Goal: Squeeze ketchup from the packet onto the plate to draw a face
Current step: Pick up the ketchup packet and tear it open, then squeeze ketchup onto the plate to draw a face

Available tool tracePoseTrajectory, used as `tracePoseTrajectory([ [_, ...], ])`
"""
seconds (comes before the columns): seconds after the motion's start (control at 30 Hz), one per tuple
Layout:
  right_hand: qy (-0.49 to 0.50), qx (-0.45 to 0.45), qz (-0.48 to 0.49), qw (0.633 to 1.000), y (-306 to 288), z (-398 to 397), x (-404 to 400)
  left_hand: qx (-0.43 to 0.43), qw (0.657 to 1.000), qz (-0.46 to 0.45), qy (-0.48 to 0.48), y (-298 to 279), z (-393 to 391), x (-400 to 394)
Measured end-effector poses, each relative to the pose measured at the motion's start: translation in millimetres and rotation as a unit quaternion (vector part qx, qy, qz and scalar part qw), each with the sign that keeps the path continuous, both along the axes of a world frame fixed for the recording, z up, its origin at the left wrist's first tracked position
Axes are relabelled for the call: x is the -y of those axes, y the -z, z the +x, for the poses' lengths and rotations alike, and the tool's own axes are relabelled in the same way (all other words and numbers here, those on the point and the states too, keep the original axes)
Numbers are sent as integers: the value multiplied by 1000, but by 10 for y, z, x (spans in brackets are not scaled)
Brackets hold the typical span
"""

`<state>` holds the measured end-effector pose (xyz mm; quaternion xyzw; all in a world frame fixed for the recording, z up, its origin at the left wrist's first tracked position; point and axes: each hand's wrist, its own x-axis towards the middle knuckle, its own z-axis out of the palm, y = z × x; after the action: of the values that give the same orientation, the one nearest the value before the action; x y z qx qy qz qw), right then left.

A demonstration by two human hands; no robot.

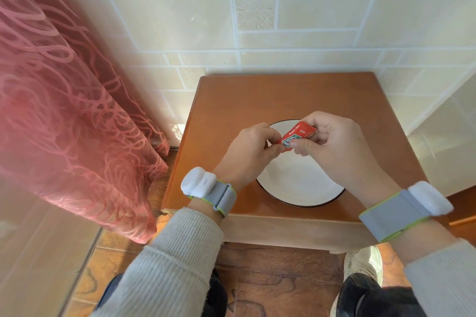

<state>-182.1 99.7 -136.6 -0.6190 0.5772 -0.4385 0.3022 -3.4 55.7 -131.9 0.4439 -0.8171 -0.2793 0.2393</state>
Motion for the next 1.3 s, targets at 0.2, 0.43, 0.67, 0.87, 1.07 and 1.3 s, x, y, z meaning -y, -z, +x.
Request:
tracePoseTrajectory([
  [0.2,17,-18,-4,1000,24,26,23,-7,1000,-14,-2,0,-3,20],
  [0.43,20,-30,-6,999,41,45,33,-1,1000,-16,-11,18,-8,26],
  [0.67,26,-36,-13,999,58,51,42,-3,1000,-16,-18,12,-16,19],
  [0.87,29,-39,-13,999,78,50,56,-2,1000,-9,-24,10,-17,18],
  [1.07,31,-37,-8,999,75,72,56,10,1000,-12,-23,1,-9,11],
  [1.3,35,-50,-5,998,70,79,53,12,1000,-14,-22,1,-11,5],
])
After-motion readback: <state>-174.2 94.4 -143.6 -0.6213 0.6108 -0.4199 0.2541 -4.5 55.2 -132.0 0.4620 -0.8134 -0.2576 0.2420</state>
